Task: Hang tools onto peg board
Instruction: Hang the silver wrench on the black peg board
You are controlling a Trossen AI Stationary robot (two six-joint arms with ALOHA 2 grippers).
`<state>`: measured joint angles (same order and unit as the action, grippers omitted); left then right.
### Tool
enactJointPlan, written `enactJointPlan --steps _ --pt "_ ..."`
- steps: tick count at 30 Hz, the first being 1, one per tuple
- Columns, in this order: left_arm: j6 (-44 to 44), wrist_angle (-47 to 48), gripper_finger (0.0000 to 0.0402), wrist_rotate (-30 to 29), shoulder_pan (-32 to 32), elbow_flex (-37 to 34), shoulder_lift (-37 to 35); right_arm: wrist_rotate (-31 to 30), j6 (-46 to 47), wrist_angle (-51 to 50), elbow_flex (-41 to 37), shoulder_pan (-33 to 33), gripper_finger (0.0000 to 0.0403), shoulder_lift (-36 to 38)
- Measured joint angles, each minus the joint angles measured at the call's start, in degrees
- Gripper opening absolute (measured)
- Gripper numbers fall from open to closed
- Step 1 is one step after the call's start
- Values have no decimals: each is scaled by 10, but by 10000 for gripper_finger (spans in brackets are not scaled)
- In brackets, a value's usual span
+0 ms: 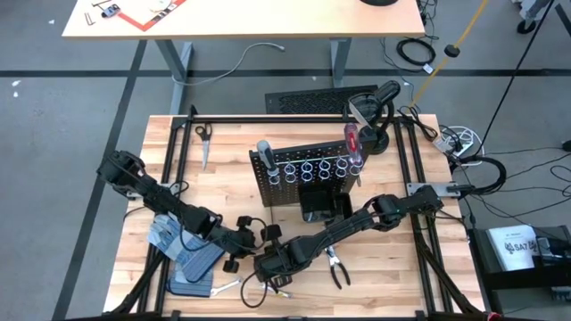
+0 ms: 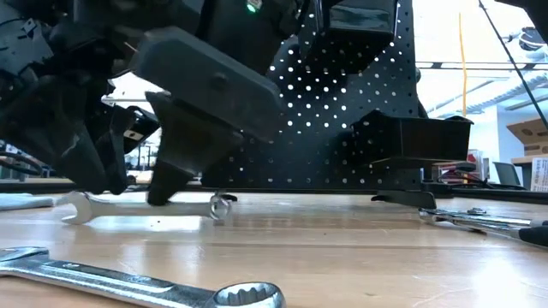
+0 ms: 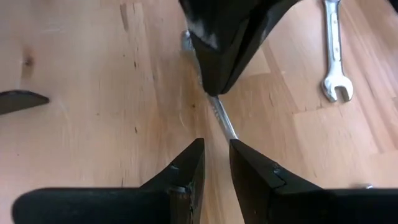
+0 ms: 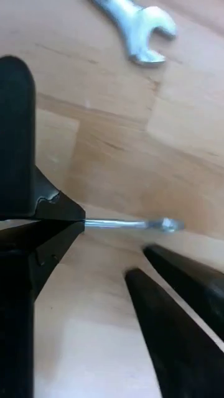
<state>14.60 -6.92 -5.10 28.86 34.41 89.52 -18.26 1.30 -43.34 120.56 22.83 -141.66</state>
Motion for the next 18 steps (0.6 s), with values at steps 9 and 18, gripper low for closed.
enactJointPlan --steps 9,18 --pt "1 0 82 6 1 0 0 -12 4 -16 4 2 0 1" --pt "1 -7 82 27 1 1 0 -9 8 -19 6 2 0 2"
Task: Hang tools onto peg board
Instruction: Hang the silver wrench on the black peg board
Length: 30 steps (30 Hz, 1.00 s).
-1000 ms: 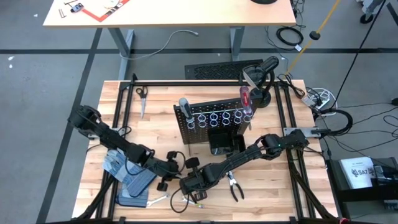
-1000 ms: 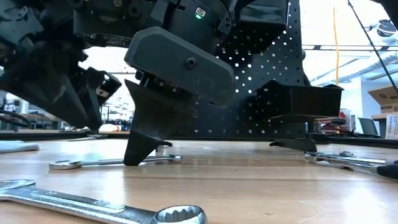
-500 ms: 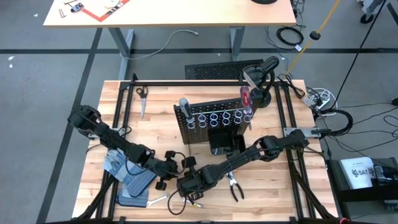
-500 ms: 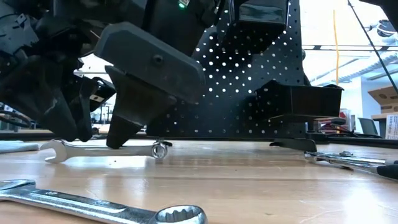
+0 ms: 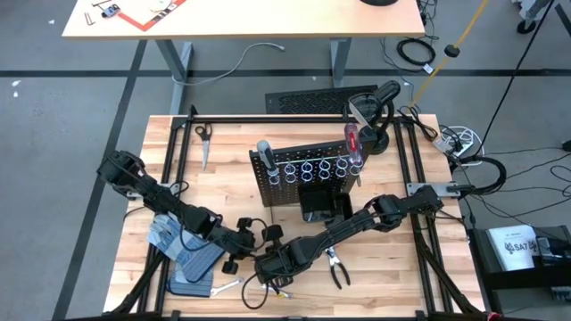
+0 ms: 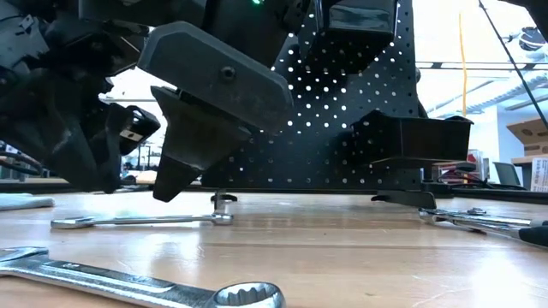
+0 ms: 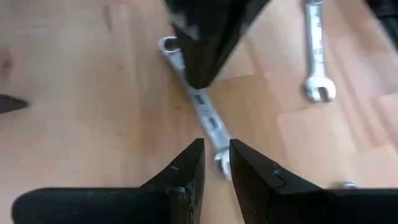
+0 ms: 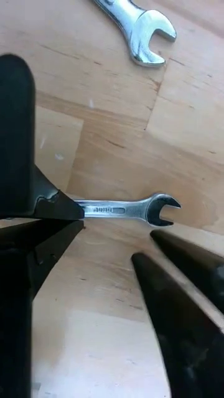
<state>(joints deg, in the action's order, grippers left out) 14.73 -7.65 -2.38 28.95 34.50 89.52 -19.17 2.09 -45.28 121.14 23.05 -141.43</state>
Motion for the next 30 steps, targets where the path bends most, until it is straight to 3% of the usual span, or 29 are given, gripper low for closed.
enactJointPlan --steps 3,9,19,30 --pt "15 -8 82 15 2 0 0 32 2 0 0 0 0 0" --pt "19 -10 85 17 16 0 16 26 7 0 0 -1 0 1" --pt "30 -17 162 -8 16 2 53 26 7 1 1 -1 0 1" --pt "7 -17 153 -8 7 3 73 26 7 3 1 -1 0 2"
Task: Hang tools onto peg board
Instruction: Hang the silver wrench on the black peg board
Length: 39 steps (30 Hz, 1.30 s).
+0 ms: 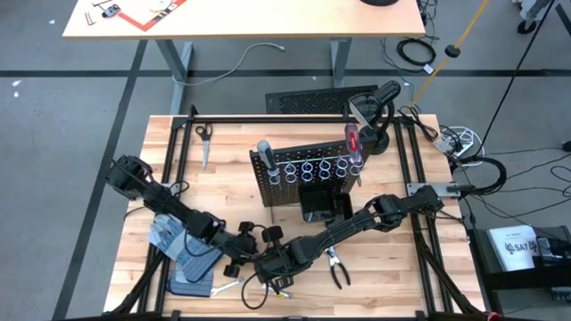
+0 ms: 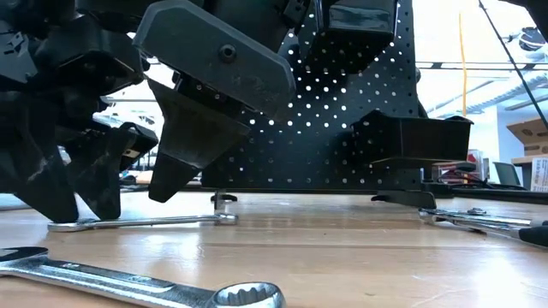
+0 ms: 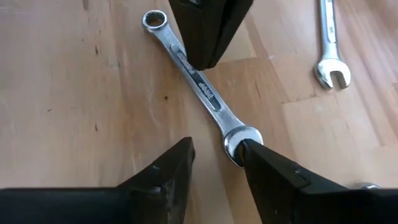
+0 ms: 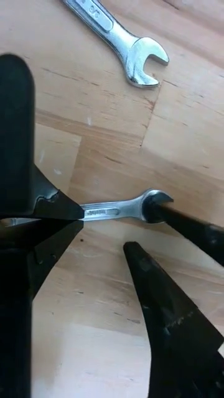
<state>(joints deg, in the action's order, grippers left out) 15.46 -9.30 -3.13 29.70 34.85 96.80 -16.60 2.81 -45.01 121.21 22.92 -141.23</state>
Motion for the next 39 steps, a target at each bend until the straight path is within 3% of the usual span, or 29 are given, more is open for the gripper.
enactJointPlan --steps 13,29,33,39 --pt "-27 -19 11 -11 -23 0 23 0 0 2 0 0 0 0" --pt "-53 -24 2 -29 -26 -1 23 -26 3 -3 0 10 3 0" --pt "-53 -24 2 -29 -26 -1 23 -28 32 0 0 14 36 0" --pt "-53 -24 2 -29 -26 -1 23 -43 75 2 0 12 135 0"
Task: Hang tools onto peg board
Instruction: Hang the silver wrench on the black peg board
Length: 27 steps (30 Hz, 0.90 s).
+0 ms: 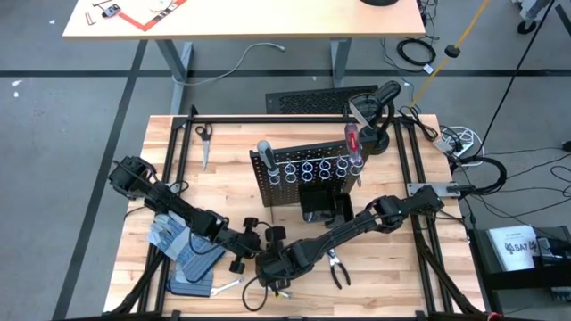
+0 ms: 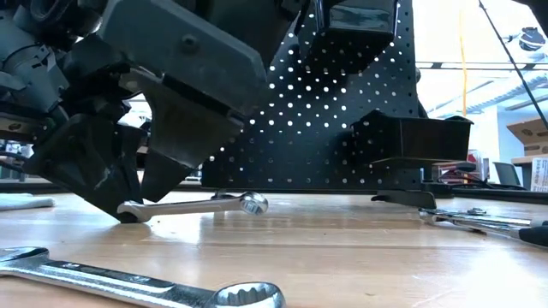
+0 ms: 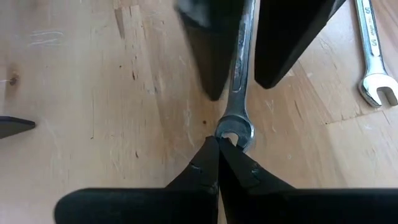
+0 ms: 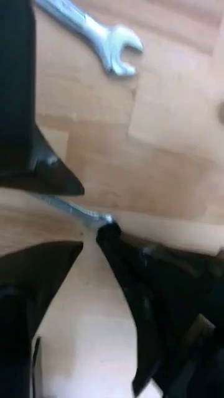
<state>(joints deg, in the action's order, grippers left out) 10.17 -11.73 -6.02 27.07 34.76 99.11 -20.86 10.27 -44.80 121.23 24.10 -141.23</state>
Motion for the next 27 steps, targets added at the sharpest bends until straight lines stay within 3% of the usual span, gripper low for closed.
enactJointPlan --steps 5,10,15,21,27 --pt "0 -1 2 0 0 0 0 33 19 -8 -1 -5 188 -4" --pt "5 -1 1 4 -1 0 0 32 27 -14 -2 -6 184 -15" --pt "4 -4 1 7 -1 -1 0 21 28 -22 -1 -13 131 -19" --pt "3 -7 1 16 -2 -2 0 12 23 -27 -2 -19 23 -21" --pt "3 -9 1 20 -2 -3 0 6 21 -36 -2 -19 6 -24"
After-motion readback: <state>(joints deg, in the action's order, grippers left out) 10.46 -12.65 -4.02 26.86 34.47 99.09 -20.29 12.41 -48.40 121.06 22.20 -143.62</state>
